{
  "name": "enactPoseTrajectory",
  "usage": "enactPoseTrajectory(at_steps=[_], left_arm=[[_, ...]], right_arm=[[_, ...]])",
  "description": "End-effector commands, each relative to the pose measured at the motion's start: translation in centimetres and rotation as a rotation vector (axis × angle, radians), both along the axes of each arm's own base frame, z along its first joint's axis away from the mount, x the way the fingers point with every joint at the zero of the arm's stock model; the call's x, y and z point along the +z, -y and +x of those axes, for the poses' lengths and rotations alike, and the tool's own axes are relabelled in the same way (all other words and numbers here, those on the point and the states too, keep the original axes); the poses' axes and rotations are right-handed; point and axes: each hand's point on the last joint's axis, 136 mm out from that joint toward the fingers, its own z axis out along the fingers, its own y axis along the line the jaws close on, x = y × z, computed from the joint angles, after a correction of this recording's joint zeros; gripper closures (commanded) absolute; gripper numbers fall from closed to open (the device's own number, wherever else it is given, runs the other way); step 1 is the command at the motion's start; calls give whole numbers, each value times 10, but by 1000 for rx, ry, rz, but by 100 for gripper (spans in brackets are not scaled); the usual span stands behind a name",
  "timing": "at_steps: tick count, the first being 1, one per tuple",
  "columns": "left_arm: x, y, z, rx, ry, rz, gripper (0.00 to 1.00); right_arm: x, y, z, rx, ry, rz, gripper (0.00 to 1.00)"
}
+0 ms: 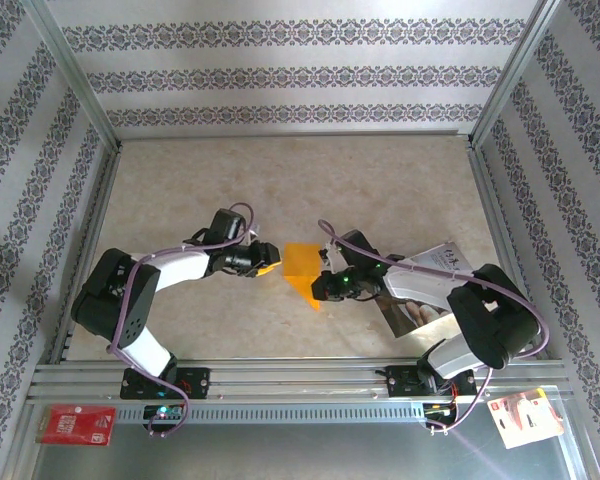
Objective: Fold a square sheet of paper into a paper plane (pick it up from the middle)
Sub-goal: Third fold the triangle at the center of the table, then fourth fold the wing at the center of the table.
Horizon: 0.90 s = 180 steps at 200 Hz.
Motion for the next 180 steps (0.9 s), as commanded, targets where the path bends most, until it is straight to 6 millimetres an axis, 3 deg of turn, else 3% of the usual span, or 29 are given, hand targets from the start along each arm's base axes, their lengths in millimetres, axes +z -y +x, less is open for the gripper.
enactPoseTrajectory(at_steps=[1,38,93,180], left_arm=[[1,10,-8,-24,10,-25,58],[-9,17,-14,-67,-22,-15,50],[-14,31,-11,-102,-48,-42,49],[-13,39,-2,-105,-46,-71,50]], right_arm=[[-3,3,32,-101,28,-32,94],[-21,7,47,-134,11,-74,96],[-48,21,40,-154,-39,-128,99],[-53,26,34,-156,-51,-135,100]])
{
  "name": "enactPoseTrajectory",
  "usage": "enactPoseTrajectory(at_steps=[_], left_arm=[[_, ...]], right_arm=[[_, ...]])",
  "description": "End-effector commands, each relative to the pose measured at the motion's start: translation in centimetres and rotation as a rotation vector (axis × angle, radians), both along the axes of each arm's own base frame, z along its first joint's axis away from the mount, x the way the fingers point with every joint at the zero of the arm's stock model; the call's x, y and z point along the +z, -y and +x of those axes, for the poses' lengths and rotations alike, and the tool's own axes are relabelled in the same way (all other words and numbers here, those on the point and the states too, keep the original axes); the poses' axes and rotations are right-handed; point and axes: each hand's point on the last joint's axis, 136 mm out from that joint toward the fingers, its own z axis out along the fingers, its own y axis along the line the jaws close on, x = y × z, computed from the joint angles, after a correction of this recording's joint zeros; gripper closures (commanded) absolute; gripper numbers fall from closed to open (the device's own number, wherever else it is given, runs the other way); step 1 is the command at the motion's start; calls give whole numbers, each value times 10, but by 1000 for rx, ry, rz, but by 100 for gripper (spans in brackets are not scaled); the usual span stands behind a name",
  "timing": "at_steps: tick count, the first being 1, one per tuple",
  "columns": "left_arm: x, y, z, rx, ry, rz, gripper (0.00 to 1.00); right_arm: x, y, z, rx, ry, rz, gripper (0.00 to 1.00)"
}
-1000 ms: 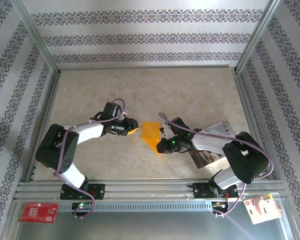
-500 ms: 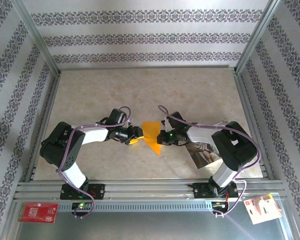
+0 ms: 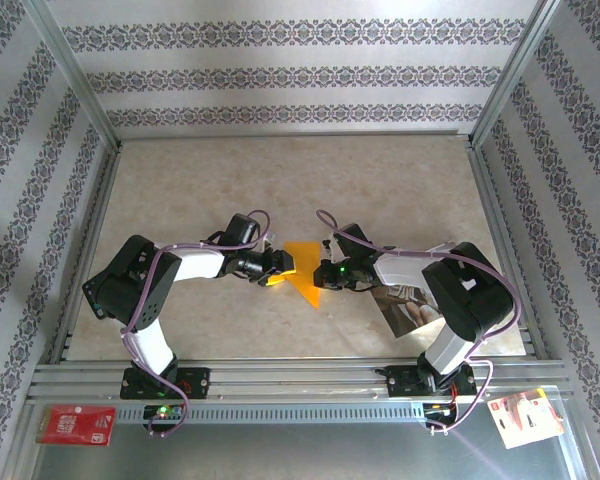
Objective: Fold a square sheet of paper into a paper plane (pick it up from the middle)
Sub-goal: Fourth fold the wing at the center of the table.
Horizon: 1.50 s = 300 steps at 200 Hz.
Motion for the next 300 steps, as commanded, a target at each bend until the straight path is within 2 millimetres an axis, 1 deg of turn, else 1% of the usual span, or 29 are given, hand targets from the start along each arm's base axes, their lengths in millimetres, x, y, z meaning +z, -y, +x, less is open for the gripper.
enactPoseTrajectory(at_steps=[1,38,77,92,123,146,180,212,236,280,300], left_arm=[[6,8,7,-8,25,-26,50],[12,9,14,1,61,-43,51],[15,11,20,2,92,-58,55],[13,12,21,-3,91,-53,60],[7,9,20,-16,84,-18,72],[4,8,21,-19,85,2,82],[1,8,19,-7,63,13,91],[1,2,18,17,42,46,96],[2,-1,18,46,15,60,100],[5,-5,14,97,-36,77,100],[8,-12,12,137,-46,104,100]], right_arm=[[-17,14,-8,-21,-37,-55,100],[-18,14,-8,-20,-41,-54,100],[-20,14,-8,-13,-43,-56,100],[-21,14,-8,-11,-47,-56,100],[-21,14,-8,-10,-49,-58,100],[-23,14,-7,-4,-51,-62,100],[-22,11,-5,26,-45,-57,99],[-12,5,-1,65,-22,-38,94],[3,1,3,105,12,-36,88],[29,2,9,155,78,-63,78],[41,5,11,164,116,-84,73]])
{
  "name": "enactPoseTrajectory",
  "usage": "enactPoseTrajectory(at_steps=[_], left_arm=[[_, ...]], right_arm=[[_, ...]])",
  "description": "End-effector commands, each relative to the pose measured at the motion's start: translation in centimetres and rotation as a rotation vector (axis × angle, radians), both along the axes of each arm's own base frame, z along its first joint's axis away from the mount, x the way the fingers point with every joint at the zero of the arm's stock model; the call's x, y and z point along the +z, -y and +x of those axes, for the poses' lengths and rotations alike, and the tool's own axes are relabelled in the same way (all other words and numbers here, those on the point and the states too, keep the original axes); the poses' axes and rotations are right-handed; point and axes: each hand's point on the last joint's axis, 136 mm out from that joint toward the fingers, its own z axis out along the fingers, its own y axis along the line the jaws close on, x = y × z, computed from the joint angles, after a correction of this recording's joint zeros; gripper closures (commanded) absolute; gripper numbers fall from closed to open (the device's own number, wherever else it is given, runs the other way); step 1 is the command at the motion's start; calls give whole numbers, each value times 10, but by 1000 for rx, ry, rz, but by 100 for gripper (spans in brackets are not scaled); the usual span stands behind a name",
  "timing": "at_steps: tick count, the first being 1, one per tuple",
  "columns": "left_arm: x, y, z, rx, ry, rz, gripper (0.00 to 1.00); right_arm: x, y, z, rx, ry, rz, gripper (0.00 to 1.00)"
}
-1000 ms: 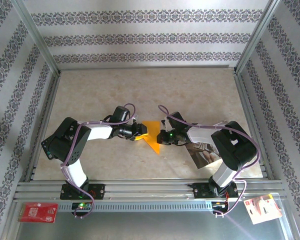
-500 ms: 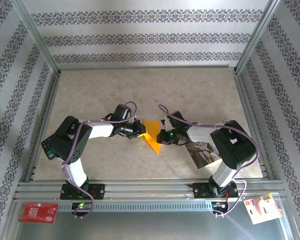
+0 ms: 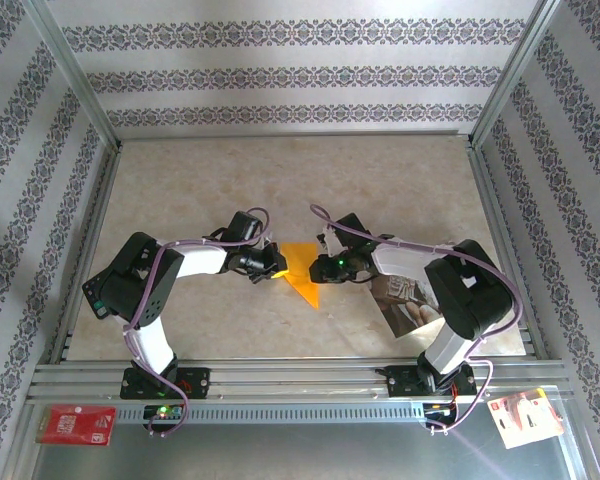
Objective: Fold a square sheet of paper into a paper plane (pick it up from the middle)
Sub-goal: Fourth fold the wing at the center of the table.
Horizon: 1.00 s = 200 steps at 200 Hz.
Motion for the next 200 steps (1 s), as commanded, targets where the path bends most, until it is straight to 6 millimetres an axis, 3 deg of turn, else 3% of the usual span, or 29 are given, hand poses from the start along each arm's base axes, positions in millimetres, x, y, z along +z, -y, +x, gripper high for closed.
enactPoseTrajectory(at_steps=[1,34,72,145,200], left_arm=[[16,-4,-1,57,-11,27,100],[22,-14,-6,141,-42,34,100],[23,-19,-10,184,-81,58,100],[23,-12,-11,209,-144,12,100],[26,-9,-11,192,-149,2,100]], right_arm=[[22,6,4,31,72,-36,73],[42,9,5,49,171,-124,68],[56,-4,-6,86,321,-234,65],[38,-46,-26,70,456,-306,58],[17,-50,-23,24,534,-482,57]])
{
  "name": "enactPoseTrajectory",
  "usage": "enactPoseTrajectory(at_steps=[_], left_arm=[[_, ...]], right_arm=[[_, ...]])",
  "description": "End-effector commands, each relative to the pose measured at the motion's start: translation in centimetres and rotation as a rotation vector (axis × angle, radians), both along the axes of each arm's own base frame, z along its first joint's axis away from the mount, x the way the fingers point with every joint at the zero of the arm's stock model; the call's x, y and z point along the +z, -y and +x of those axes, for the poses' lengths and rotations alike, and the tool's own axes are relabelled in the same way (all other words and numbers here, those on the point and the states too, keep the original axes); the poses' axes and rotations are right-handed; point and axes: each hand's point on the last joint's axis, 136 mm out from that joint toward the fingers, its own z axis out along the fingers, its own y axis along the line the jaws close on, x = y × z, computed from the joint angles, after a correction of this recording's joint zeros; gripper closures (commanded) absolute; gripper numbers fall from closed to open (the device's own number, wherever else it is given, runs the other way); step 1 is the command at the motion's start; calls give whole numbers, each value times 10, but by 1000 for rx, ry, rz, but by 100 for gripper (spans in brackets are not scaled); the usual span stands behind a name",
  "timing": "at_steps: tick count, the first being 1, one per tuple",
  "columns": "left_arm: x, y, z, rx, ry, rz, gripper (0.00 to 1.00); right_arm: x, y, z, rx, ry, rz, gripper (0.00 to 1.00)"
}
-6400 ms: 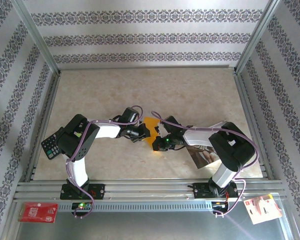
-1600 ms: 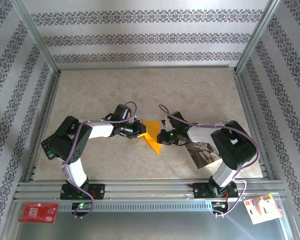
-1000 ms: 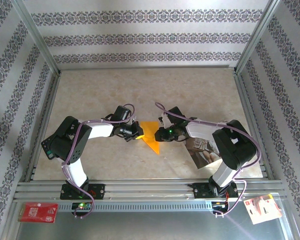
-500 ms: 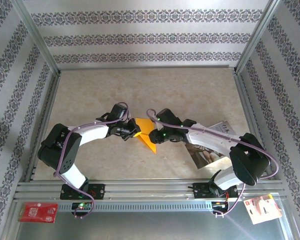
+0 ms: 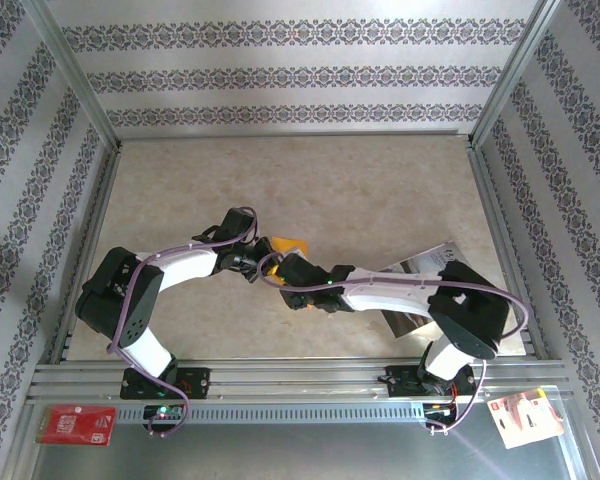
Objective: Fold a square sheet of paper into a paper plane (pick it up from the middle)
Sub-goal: Fourth fold the wing at the center of the table.
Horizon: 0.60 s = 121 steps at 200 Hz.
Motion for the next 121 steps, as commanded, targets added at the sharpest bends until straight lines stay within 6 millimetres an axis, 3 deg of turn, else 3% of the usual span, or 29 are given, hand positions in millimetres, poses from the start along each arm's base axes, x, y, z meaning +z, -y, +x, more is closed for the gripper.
enactPoseTrajectory(at_steps=[1,58,121], left_arm=[[-1,5,-9,-12,-50,-6,100],[-1,6,-10,-24,-50,-9,100],[-3,5,-11,-31,-47,3,100]], right_arm=[[2,3,17,-92,95,-60,57],[-15,5,22,-116,128,-162,57],[-15,1,19,-106,121,-168,64]])
